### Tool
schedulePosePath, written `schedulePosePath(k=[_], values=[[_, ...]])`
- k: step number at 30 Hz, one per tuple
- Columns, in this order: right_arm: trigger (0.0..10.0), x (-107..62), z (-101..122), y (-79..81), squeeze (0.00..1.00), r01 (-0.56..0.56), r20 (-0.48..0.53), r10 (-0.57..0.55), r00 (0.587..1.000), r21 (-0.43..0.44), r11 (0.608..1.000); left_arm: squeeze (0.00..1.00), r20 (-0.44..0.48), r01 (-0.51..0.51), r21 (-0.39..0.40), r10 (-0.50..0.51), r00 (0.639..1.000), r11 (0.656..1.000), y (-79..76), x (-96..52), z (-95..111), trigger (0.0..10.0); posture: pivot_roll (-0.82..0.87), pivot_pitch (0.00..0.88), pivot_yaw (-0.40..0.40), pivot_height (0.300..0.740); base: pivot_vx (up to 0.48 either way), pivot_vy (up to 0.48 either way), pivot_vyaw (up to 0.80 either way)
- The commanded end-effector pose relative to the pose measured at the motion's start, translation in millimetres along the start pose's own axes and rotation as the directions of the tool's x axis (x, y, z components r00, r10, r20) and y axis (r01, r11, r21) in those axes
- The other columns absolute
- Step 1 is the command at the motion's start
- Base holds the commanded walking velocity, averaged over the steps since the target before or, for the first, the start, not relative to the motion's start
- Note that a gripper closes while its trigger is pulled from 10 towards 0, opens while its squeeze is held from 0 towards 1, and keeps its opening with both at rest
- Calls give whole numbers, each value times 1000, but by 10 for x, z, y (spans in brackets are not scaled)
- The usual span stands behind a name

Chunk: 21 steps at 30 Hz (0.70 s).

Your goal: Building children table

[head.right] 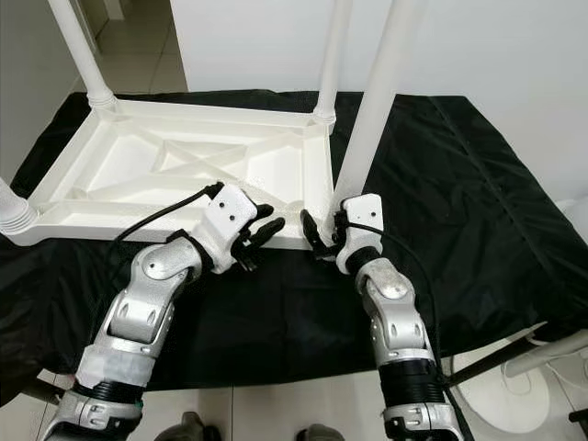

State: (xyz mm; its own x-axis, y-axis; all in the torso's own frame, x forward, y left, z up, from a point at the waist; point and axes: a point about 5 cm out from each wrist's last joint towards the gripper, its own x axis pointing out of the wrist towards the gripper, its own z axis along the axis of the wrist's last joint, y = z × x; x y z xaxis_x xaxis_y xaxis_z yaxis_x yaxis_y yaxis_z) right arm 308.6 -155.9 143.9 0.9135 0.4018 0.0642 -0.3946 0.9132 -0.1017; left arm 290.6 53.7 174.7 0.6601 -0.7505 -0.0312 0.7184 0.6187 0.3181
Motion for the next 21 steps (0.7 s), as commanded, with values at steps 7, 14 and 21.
schedulePosePath(k=[7, 14, 21], values=[[10000, -21, -44, -175, 0, -241, -40, 240, 970, -49, 969, 0, 30, 93, 7, -93, 995, 996, -146, -34, 28, 10000, -45, 0, -26, 740, 0, 0, 0], [10000, 37, -63, -304, 0, -266, -79, 260, 962, -79, 961, 0, 25, 103, 19, -103, 994, 995, -164, -42, 23, 10000, -44, 0, -26, 740, 0, 0, 0], [10000, 187, -124, -376, 0, -316, -156, 296, 942, -122, 941, 0, 28, 95, 30, -96, 995, 995, -148, -31, 47, 10000, -35, 0, -28, 740, 0, 0, 0]])
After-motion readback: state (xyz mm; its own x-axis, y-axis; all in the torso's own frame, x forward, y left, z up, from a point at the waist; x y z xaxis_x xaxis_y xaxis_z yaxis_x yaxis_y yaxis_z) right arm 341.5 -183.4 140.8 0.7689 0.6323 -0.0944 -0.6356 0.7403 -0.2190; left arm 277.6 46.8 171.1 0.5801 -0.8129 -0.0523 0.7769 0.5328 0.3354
